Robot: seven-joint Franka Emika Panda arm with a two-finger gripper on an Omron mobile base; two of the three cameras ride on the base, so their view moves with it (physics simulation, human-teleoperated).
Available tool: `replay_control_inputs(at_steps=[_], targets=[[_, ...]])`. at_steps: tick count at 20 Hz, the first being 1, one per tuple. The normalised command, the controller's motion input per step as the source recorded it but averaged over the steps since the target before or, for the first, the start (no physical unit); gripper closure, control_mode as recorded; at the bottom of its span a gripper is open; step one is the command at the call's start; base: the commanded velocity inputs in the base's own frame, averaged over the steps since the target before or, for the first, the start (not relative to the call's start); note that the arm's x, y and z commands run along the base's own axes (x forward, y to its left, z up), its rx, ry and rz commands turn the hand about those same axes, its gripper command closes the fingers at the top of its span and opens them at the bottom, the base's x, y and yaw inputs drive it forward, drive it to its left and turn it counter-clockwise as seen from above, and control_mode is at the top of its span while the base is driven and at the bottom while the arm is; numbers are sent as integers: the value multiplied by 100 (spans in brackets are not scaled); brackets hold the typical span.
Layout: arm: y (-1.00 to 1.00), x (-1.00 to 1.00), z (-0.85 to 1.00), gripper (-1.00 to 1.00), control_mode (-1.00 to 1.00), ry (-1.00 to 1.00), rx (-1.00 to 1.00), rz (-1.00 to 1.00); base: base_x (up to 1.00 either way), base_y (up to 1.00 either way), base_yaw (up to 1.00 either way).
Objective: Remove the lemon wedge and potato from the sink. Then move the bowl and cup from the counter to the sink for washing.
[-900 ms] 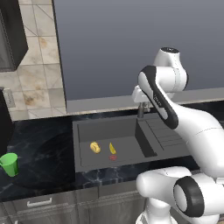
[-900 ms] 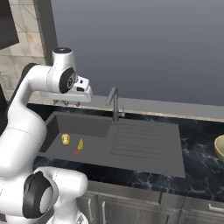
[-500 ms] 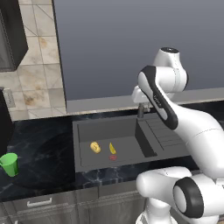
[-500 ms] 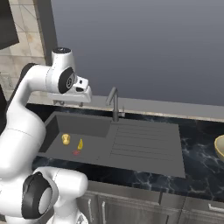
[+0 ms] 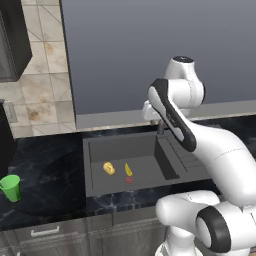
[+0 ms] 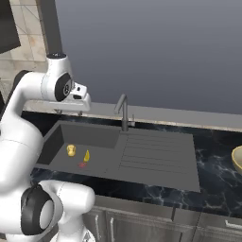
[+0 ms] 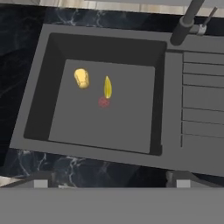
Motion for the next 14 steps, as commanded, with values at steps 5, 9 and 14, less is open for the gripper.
replay_control_inputs(at_steps=[5,9,14], targets=[[37,0,-16,-100,-100,0,0,0,0,0,0],[29,0,-19,-100,-100,0,2,0,0,0,0],[27,0,-23,-100,-100,0,1,0,0,0,0]])
